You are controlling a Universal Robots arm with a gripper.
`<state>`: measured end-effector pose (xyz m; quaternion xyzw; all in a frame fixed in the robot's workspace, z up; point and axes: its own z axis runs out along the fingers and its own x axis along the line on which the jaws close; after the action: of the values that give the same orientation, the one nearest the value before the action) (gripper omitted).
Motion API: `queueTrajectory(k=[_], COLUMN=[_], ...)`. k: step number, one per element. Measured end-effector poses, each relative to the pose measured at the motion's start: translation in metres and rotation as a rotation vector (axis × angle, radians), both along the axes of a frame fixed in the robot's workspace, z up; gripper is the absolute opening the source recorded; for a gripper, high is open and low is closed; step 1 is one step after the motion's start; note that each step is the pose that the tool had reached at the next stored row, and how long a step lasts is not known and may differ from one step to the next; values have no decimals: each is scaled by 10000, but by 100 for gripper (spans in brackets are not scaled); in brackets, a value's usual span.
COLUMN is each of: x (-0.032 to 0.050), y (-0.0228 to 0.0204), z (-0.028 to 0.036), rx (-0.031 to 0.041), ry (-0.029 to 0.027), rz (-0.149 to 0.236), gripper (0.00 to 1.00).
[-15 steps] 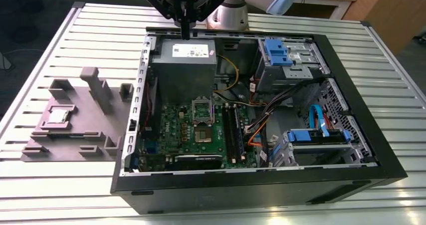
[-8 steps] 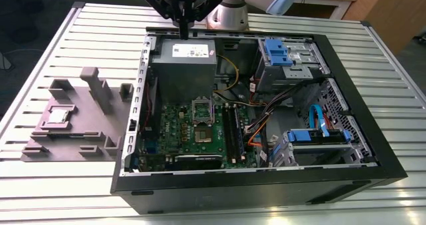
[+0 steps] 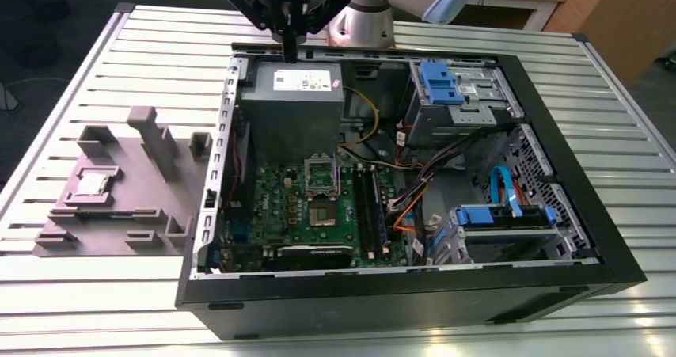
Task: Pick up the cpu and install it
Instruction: 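Reach for the cpu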
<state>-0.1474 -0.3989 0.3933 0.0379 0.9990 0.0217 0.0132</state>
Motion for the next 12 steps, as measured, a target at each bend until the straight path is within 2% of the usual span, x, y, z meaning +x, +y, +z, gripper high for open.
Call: queueTrajectory(k=[6, 12], x=[-21, -81], y=[0, 0], z=[0, -1], rx=[-1, 0], ry=[1, -1], rz=[0, 0], gripper=[10, 10])
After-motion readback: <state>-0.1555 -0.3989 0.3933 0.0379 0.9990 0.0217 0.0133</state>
